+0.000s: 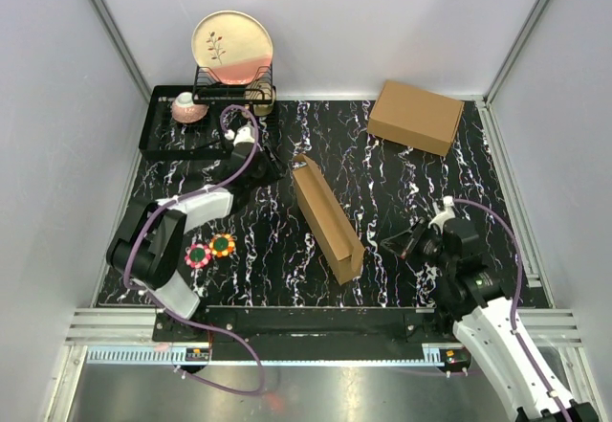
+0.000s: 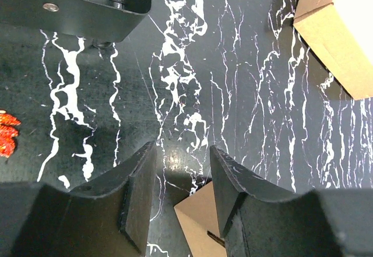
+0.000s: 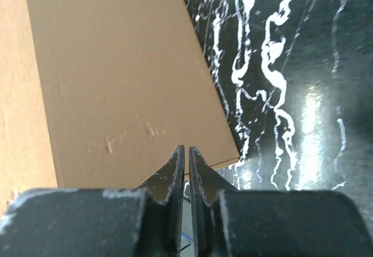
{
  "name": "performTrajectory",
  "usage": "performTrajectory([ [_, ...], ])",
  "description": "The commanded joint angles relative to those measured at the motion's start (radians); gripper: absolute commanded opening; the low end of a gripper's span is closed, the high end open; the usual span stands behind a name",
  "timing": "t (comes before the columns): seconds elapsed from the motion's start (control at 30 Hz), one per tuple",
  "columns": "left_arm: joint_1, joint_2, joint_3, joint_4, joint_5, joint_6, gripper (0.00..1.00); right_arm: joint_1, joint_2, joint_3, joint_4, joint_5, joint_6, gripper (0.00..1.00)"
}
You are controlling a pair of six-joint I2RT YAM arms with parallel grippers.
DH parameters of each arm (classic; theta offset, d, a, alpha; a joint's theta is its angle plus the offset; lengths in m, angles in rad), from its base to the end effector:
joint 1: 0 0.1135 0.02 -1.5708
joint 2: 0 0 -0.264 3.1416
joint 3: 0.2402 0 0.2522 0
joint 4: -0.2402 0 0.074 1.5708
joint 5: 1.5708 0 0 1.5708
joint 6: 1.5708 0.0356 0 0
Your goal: Fold the paper box
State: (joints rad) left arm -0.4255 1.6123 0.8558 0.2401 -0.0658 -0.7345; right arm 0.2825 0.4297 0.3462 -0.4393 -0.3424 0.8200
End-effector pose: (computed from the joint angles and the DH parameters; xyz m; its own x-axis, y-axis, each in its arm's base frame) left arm 0.3157 -0.1405 0.1987 -0.5749 -0.4737 -0.6671 -0.0344 0.8286 -0.5587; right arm 0.1141 0.0456 0.2091 -0.7234 0.5072 -0.4685 -0.0191 0.6636 0.7479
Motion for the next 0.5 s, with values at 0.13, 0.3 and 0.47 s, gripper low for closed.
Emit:
performTrajectory([
  [0.13, 0.025, 0.095, 0.032, 0.228, 0.234, -0.037, 0.41, 0.165, 0.095, -0.039, 0.198, -0.132, 0.051, 0.11],
  [0.3, 0.025, 0.110, 0.032, 0.248, 0.267, -0.040, 0.40, 0.245, 0.164, -0.010, 0.200, -0.055, 0.050, 0.10],
  [0.47, 0.027, 0.121, 0.045, 0.240, 0.270, -0.023, 0.39, 0.251, 0.141, 0.008, 0.142, -0.059, 0.028, 0.09],
])
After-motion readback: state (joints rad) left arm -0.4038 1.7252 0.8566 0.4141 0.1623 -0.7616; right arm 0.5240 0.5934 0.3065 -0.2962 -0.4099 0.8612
